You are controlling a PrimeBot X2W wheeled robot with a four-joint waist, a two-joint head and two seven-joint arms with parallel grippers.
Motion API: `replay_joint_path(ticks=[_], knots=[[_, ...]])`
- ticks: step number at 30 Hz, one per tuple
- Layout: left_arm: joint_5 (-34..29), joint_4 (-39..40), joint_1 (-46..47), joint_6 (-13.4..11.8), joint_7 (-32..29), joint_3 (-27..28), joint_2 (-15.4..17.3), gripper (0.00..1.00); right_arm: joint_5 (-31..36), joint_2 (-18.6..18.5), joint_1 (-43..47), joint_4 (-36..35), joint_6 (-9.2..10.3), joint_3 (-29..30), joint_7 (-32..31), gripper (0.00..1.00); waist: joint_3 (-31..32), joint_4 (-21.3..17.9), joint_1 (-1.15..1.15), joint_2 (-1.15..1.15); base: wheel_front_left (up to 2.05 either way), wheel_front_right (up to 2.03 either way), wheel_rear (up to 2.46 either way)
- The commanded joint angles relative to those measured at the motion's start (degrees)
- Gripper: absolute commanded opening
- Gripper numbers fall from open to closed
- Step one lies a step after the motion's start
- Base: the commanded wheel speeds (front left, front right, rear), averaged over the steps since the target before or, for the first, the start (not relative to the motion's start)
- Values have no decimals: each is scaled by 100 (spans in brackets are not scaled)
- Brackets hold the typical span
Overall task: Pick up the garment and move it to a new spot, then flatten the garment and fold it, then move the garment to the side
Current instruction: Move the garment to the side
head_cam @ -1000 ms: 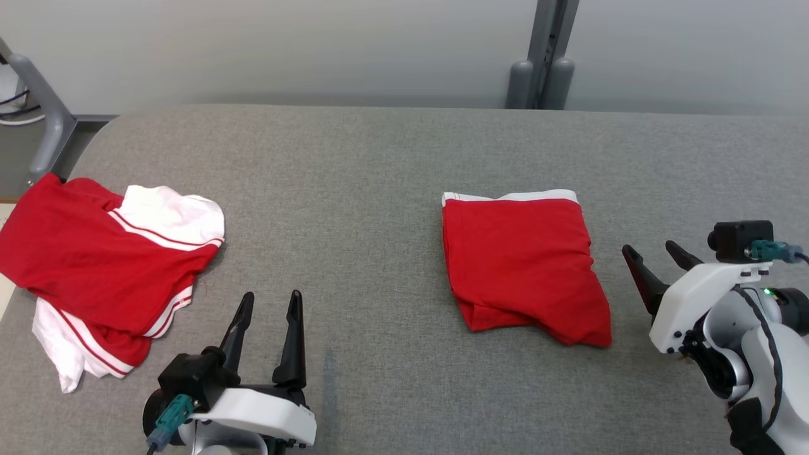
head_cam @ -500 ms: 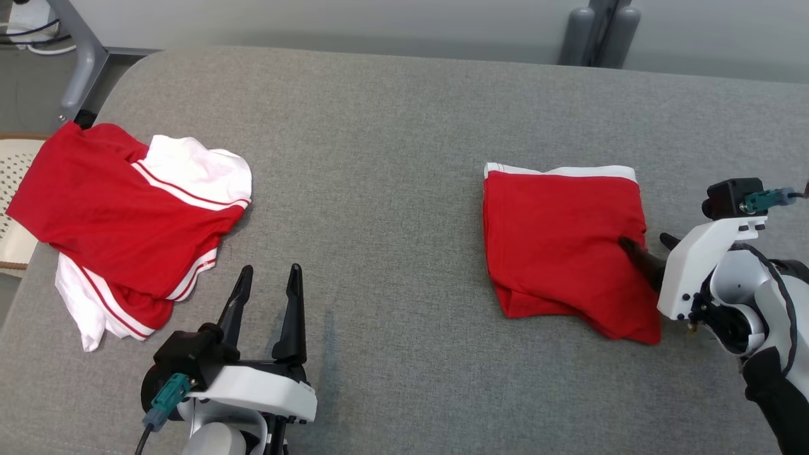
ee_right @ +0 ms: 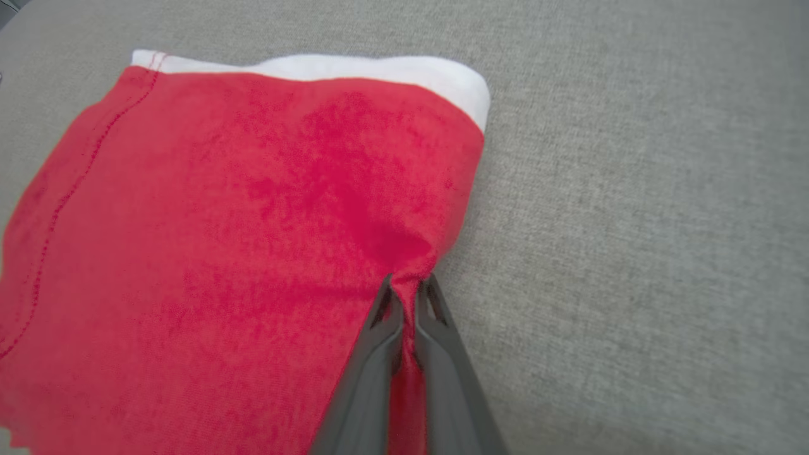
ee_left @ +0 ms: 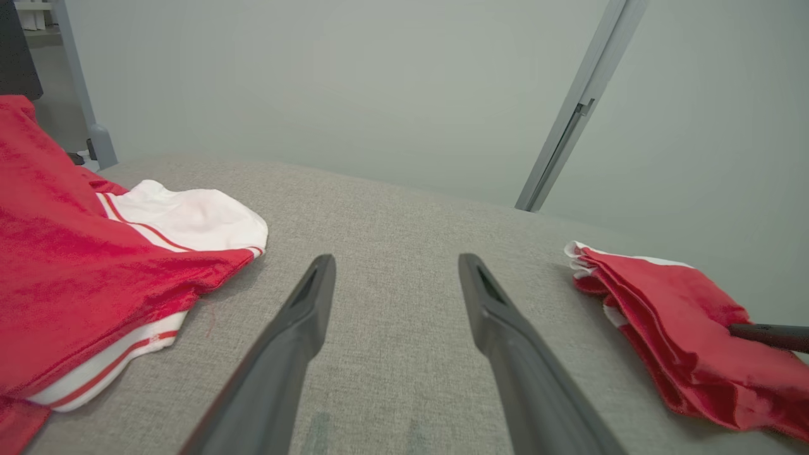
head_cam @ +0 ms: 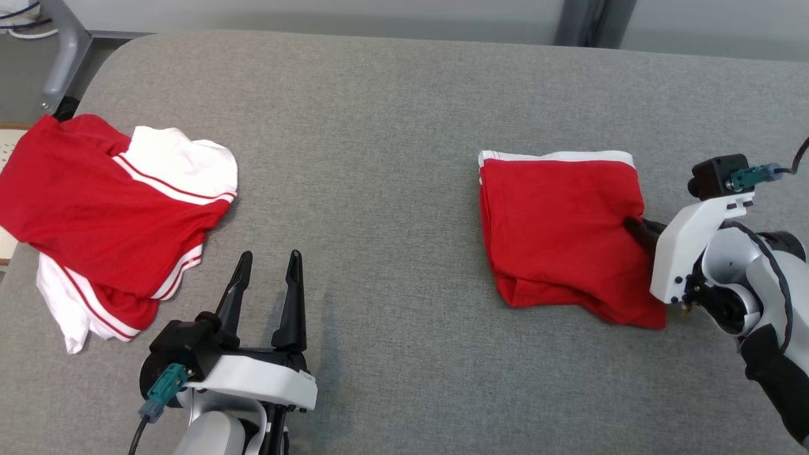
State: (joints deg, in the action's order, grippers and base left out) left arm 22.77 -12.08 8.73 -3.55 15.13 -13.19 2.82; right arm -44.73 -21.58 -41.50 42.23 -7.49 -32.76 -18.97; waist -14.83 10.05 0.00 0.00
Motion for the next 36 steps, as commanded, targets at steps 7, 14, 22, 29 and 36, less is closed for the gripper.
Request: replay_joint_path(ticks=[7,14,22,29,36], knots=[[-236,123,175,94,0,52,18,100,53,-311,-389,91,-1,-356,484,0,-128,-450,0,0,0,0,0],[-445,174,227,167,0,75,21,100,94,-455,-643,271,-1,-570,892,0,-279,-1278,0,0,0,0,0],[-713,79,386,249,-19,-46,168,100,26,-254,-859,592,-1,-684,1412,0,-521,-2361,0,0,0,0,0],[-872,200,560,263,-224,-221,310,100,-78,-42,-1127,1008,-1,-763,1832,0,-737,-2844,0,0,0,0,0],[-927,421,651,237,-353,-294,365,100,64,-196,-1525,1533,-1,-828,2220,0,-897,-2650,0,0,0,0,0]])
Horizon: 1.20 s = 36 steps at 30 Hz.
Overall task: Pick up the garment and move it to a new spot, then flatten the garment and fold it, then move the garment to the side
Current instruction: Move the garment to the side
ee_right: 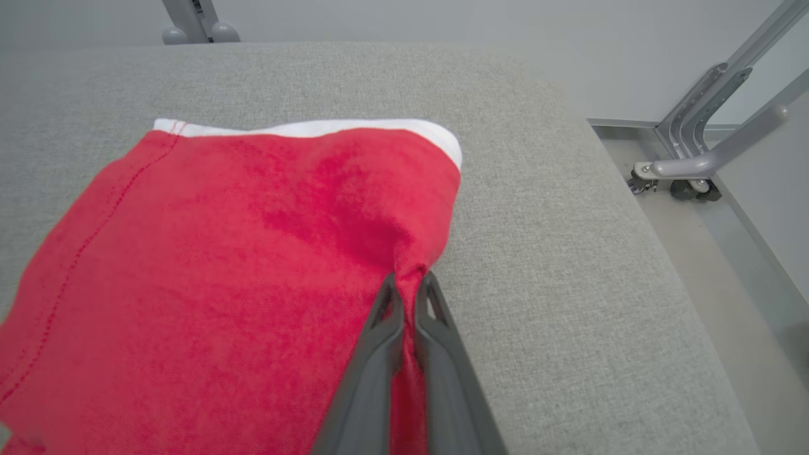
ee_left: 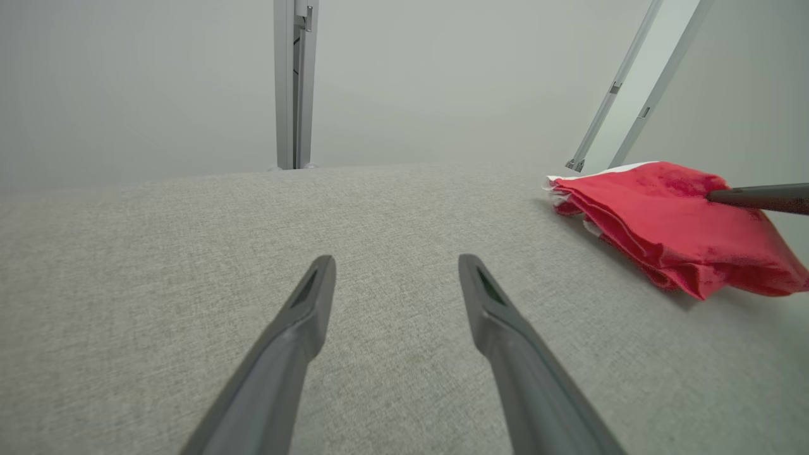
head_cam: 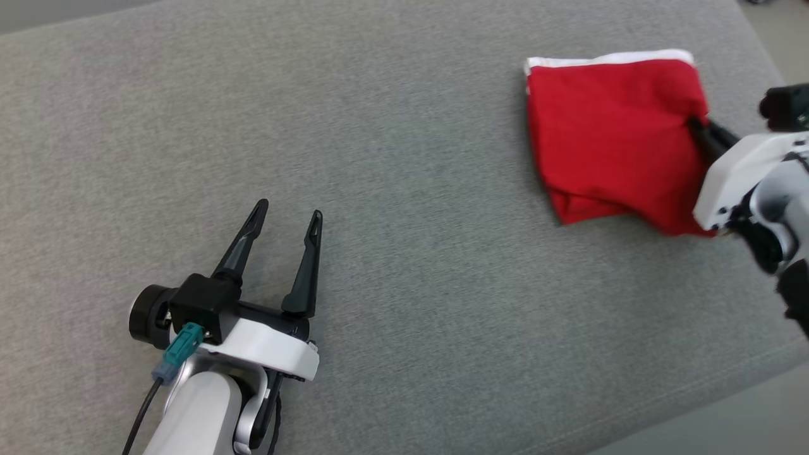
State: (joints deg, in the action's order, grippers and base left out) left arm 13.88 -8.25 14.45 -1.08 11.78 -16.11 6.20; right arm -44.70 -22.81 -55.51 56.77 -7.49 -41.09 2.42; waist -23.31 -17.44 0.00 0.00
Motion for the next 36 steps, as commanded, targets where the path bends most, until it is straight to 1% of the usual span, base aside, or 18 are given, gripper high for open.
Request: replay_joint_path(ticks=[1,6,11,20,25,26,27,29,36], knots=[[-34,74,92,-22,-22,-11,35,100,89,-132,-193,168,0,8,141,0,-72,164,0,0,0,0,0],[-64,244,80,-61,-56,-33,72,100,221,-499,-510,611,-1,48,394,0,-211,522,0,0,0,0,0],[-92,427,34,-100,-104,-36,155,100,420,-953,-847,983,0,3,540,0,-413,837,0,0,0,0,0],[-128,758,0,-114,-227,-89,264,100,721,-1368,-1250,1436,0,-109,541,0,-684,1136,0,0,0,0,0],[-128,886,44,-143,-296,-112,308,100,1105,-1521,-1468,1608,0,-197,851,0,-783,1239,0,0,0,0,0],[-129,905,53,-149,-306,-114,315,100,1180,-1544,-1522,1636,0,-179,916,16,-798,1251,0,0,0,0,0],[-131,920,60,-151,-308,-120,320,100,1245,-1557,-1559,1661,0,-144,965,35,-810,1264,0,0,0,0,0],[-135,940,61,-154,-326,-143,318,100,1237,-1490,-1529,1701,0,9,935,100,-821,1291,0,0,0,0,0],[-81,920,43,-214,-287,-151,293,100,1359,-1310,-1303,1721,0,346,875,100,-787,1293,0,0,0,0,0]])
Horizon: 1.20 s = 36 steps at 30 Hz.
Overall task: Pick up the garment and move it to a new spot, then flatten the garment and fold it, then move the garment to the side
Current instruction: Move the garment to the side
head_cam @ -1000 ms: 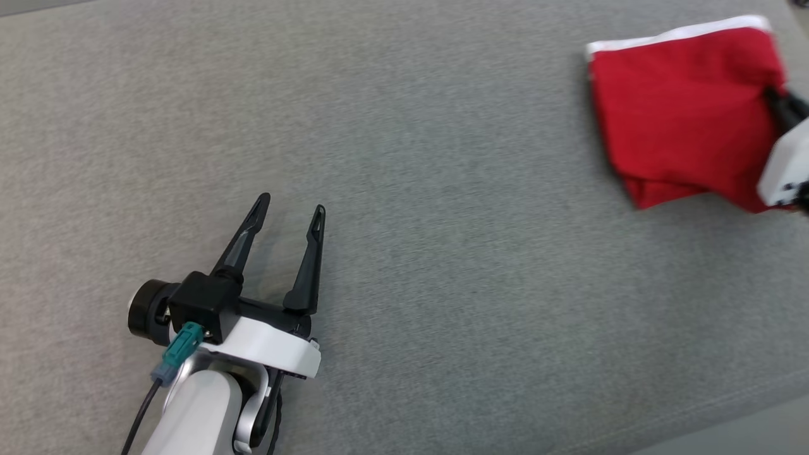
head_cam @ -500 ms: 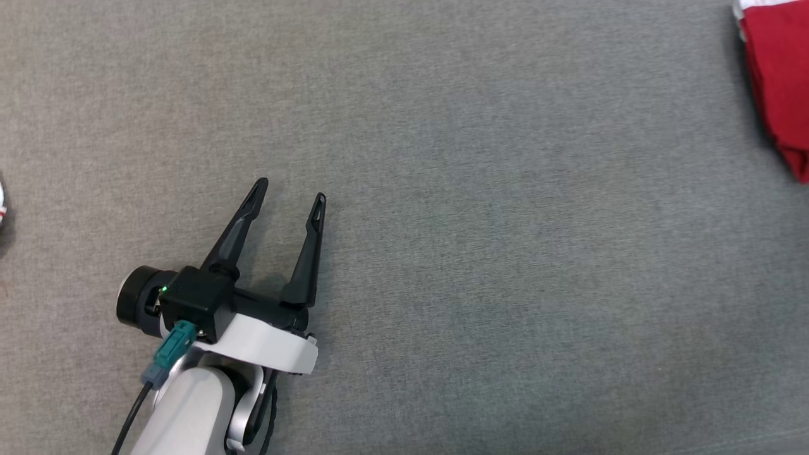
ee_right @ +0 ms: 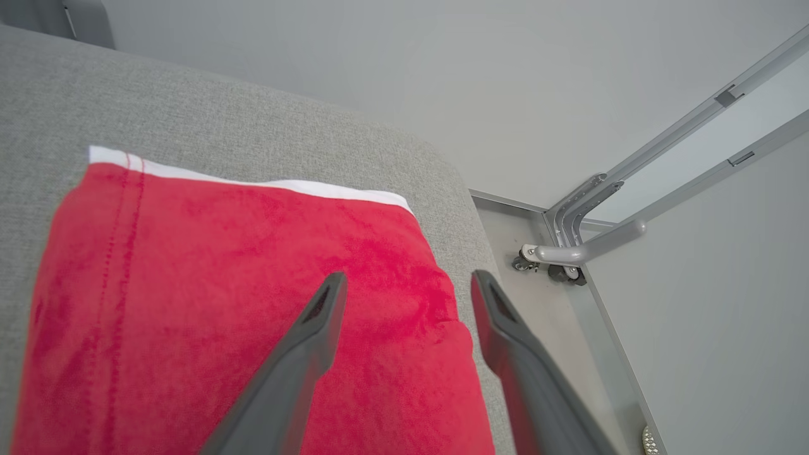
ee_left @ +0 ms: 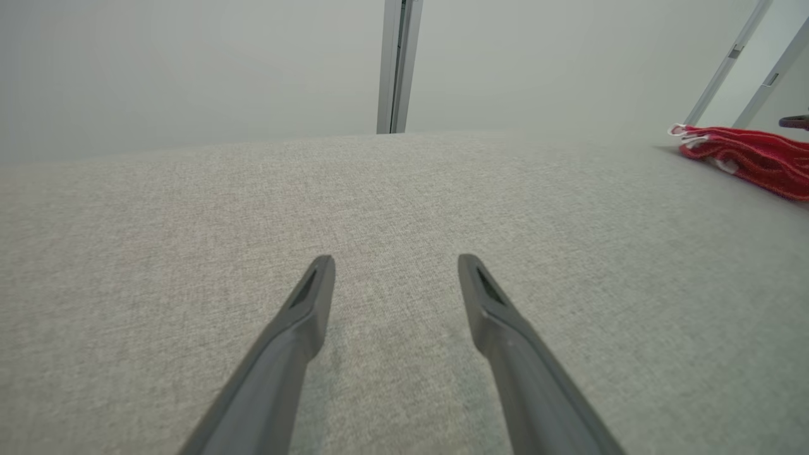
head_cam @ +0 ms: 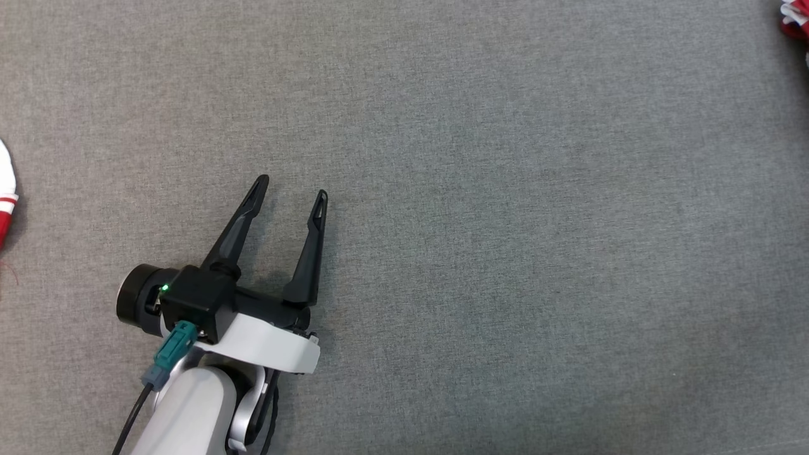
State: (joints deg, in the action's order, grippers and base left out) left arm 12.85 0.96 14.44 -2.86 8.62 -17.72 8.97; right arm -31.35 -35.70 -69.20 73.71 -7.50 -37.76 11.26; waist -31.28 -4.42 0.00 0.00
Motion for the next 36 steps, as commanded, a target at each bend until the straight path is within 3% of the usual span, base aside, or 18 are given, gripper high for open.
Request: replay_joint_path(ticks=[1,10,19,26,31,34,36], knots=[[32,-9,50,-36,47,10,6,100,56,13,85,25,1,41,31,100,27,-15,0,0,0,0,0],[221,-275,172,-2,261,45,-107,100,-57,377,221,-42,1,452,343,100,475,-83,0,0,0,0,0],[515,-1144,333,-70,563,350,-268,100,-199,707,562,-646,1,588,403,100,1297,-73,0,0,0,0,0],[682,-1667,236,-88,650,551,-394,100,-267,1071,1167,-1340,1,1098,401,100,1847,71,0,0,0,0,0],[651,-1769,-40,-94,658,763,-469,100,1,1514,1952,-1970,1,1600,402,100,2191,183,0,0,0,0,0],[638,-1785,-208,-82,659,868,-504,100,578,1704,2465,-2349,1,1971,402,100,2342,273,0,0,0,0,0],[640,-1783,-326,-78,660,930,-527,100,880,2053,2905,-2705,0,2351,401,100,2430,329,0,0,0,0,0]])
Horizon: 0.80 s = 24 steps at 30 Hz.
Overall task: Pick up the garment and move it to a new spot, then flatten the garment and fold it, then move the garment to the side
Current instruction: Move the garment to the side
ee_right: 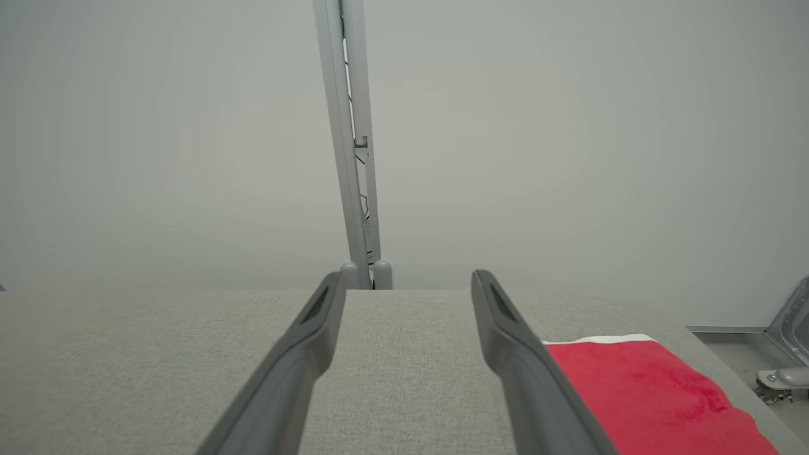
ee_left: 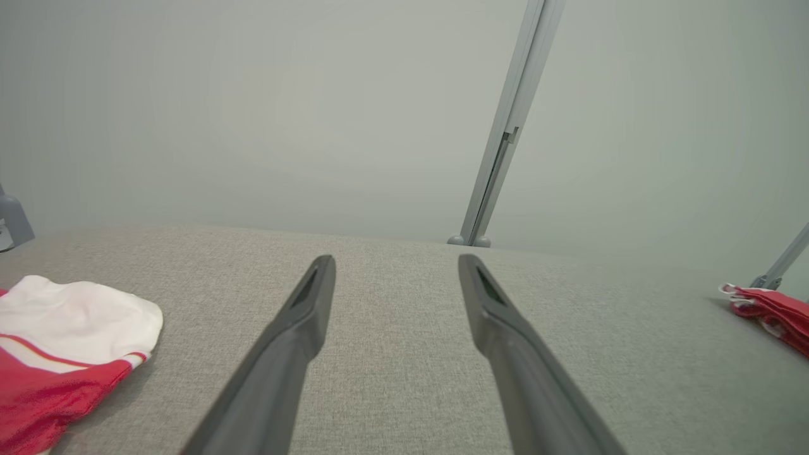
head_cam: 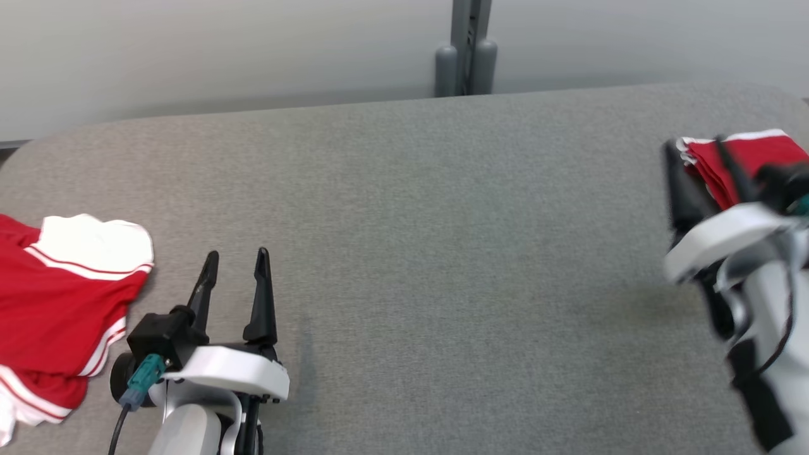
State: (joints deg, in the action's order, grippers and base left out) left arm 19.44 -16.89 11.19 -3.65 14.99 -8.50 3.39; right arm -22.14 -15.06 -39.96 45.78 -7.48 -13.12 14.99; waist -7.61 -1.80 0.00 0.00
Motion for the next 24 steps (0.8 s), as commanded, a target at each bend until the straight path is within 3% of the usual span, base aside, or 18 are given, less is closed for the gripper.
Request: replay_joint_path(ticks=[1,7,11,18,24], knots=[[-23,3,-60,9,23,31,28,100,158,114,185,-115,-3,59,28,100,97,90,0,0,0,0,0],[47,76,-457,3,17,124,-21,100,1078,1003,1829,-1632,-2,1200,29,100,358,256,0,0,0,0,0],[76,168,-687,-19,17,100,-37,100,1291,1170,2564,-2253,-2,1510,29,100,440,315,0,0,0,0,0],[119,294,-944,-128,17,-8,-37,100,989,1192,3213,-2909,-2,1231,29,100,517,311,0,0,0,0,0],[60,313,-959,-196,17,-67,-37,100,747,1198,3381,-2954,-2,1060,-14,100,520,321,0,0,0,0,0]])
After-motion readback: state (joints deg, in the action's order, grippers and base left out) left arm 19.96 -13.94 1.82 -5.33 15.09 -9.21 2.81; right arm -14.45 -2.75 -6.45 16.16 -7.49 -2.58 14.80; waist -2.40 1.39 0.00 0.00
